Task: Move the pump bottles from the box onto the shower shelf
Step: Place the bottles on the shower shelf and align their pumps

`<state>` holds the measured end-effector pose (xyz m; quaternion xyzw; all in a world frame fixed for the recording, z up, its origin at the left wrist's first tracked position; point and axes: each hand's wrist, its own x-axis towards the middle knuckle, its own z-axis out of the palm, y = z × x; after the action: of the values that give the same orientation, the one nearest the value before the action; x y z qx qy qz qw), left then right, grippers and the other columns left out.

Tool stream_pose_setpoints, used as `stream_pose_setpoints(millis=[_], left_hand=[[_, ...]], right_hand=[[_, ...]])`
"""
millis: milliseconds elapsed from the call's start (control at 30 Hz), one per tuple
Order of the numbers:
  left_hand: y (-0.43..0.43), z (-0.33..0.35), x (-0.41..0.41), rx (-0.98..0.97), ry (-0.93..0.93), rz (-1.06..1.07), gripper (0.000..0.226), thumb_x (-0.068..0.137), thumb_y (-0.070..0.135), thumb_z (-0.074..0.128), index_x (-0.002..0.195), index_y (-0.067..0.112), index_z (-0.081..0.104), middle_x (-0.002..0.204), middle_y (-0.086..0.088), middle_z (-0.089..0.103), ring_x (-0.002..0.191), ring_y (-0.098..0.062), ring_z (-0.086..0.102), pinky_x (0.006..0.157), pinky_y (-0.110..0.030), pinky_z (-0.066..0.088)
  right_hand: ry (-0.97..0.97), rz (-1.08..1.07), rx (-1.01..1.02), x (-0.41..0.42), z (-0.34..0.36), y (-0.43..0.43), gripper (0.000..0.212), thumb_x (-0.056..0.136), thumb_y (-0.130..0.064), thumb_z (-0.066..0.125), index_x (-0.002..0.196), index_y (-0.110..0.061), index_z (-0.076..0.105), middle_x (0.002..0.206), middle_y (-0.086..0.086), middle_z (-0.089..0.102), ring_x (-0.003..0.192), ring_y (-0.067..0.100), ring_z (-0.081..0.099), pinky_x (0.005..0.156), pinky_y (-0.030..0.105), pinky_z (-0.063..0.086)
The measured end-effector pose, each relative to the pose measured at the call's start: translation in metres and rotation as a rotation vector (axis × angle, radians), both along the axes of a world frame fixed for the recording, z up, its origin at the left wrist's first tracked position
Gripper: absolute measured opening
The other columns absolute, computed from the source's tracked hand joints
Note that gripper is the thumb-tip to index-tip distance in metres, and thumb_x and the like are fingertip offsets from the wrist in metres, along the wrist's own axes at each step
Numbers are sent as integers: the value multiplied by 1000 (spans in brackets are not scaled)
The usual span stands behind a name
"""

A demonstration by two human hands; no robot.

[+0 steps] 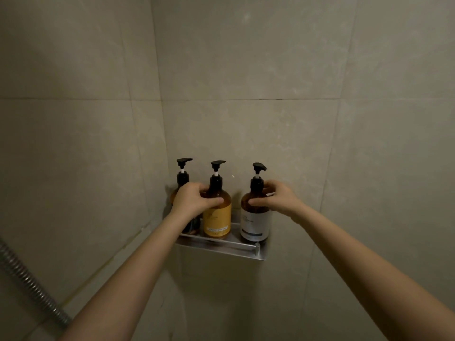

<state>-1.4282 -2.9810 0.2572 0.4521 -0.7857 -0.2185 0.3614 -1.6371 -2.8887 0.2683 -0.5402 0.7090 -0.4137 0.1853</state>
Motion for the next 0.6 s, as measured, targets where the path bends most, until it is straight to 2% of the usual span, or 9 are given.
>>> stream_pose_setpoints(millis=[67, 133, 233, 300, 367, 467, 600], left_hand=[[0, -1, -1, -7, 20, 16, 61, 65, 42, 78, 116, 10, 63, 113, -6, 67, 102, -20, 62, 75, -27, 48], [1, -2, -3, -45, -3, 34, 56, 65, 42, 78, 111, 12, 65, 108, -4, 69, 96, -17, 63, 70, -25, 47], [-1, -1, -3, -59, -36, 36, 47, 66, 40, 78, 104, 14, 67, 100, -4, 71, 88, -16, 63, 70, -28, 50], [-3, 1, -2, -51, -50, 17, 43, 66, 38, 78, 101, 14, 69, 98, -4, 71, 82, -14, 62, 68, -28, 49], [-4, 1, -1, -44, -51, -8, 41, 67, 36, 78, 100, 15, 69, 98, -2, 71, 77, -9, 58, 61, -23, 45], [-5, -1, -1, -39, -25, -24, 39, 67, 35, 78, 100, 17, 68, 96, 0, 71, 70, 0, 53, 54, -16, 38], [-6, -4, 0, -52, -9, -17, 39, 67, 35, 78, 100, 17, 68, 97, 0, 71, 72, -3, 54, 55, -16, 38]], right_hand=[[34, -65, -3, 4, -1, -1, 78, 59, -47, 81, 124, -14, 52, 106, 1, 56, 97, 21, 58, 76, 32, 52], [80, -120, 4, 7, -2, -3, 79, 56, -48, 82, 121, -14, 53, 106, 3, 59, 91, 19, 58, 74, 33, 53], [51, -96, 21, 6, -1, -4, 76, 60, -38, 83, 125, -13, 50, 114, 7, 60, 95, 22, 58, 78, 37, 55], [9, -38, 21, 3, 2, -2, 73, 64, -30, 83, 127, -12, 49, 120, 9, 59, 96, 21, 57, 73, 31, 53], [-22, 13, 23, 2, 3, 0, 70, 67, -24, 81, 128, -11, 50, 121, 10, 59, 100, 23, 59, 75, 30, 51], [-21, 36, 15, 3, 2, 1, 65, 70, -22, 79, 128, -11, 51, 121, 10, 60, 106, 24, 58, 82, 33, 49], [-19, 27, -5, 6, 0, 1, 59, 70, -23, 78, 123, -11, 55, 119, 8, 60, 108, 23, 57, 88, 34, 48]])
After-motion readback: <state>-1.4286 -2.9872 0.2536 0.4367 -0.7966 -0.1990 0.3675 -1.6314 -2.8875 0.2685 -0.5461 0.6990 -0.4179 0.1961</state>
